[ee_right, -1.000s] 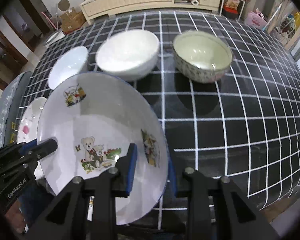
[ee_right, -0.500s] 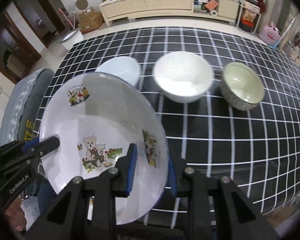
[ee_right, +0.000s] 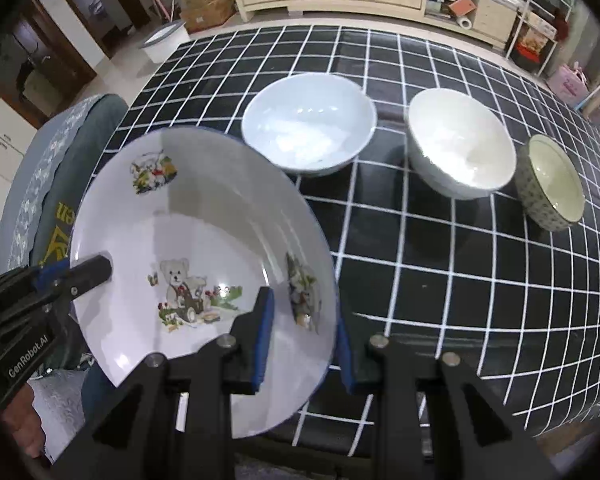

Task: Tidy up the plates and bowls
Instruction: 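Lower the teddy-bear plate onto the pink-flower plate, then open both grippers and move them toward the plain white bowl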

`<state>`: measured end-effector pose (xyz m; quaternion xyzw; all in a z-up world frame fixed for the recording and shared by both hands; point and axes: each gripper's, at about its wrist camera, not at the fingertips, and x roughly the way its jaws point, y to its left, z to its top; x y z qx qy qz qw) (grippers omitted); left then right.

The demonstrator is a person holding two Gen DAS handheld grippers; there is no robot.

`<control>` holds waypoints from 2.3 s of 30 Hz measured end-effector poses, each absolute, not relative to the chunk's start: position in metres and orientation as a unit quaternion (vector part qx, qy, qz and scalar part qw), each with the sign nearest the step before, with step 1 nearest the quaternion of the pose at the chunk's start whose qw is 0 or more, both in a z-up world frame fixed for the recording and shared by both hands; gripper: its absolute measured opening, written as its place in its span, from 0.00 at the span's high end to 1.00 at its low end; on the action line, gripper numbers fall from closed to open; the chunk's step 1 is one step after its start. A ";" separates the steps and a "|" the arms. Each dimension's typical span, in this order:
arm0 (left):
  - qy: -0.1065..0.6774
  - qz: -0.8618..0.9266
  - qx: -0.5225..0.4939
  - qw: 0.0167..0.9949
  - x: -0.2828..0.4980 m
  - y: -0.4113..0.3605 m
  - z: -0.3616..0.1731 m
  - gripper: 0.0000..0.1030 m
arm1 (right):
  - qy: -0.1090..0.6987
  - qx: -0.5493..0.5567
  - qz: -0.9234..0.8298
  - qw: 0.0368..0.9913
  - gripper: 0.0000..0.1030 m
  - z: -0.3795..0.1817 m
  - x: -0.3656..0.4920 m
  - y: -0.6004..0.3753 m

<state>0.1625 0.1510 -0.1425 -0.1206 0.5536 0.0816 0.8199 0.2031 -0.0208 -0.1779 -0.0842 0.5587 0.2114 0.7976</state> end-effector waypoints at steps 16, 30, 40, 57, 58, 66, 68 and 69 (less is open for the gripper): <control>0.573 0.090 -0.129 0.804 0.167 0.170 -0.173 0.85 | 0.571 -0.116 0.201 0.787 0.68 -0.204 0.210 0.009; 0.576 0.092 -0.129 0.802 0.168 0.174 -0.184 0.85 | 0.577 -0.133 0.197 0.782 0.68 -0.219 0.213 0.022; 0.569 0.099 -0.125 0.807 0.162 0.170 -0.182 0.80 | 0.549 -0.167 0.197 0.795 0.67 -0.218 0.201 0.029; 0.565 0.106 -0.133 0.807 0.144 0.172 -0.176 0.75 | 0.551 -0.159 0.210 0.792 0.65 -0.219 0.194 0.024; 0.563 0.106 -0.135 0.808 0.143 0.173 -0.174 0.75 | 0.553 -0.156 0.211 0.791 0.65 -0.219 0.194 0.023; 0.556 0.100 -0.136 0.814 0.139 0.171 -0.162 0.75 | 0.552 -0.139 0.219 0.792 0.65 -0.206 0.187 0.016; 0.552 0.098 -0.133 0.818 0.140 0.167 -0.157 0.75 | 0.544 -0.136 0.221 0.798 0.65 -0.195 0.185 0.012; 0.549 0.095 -0.132 0.820 0.140 0.165 -0.153 0.75 | 0.540 -0.136 0.223 0.800 0.65 -0.189 0.185 0.010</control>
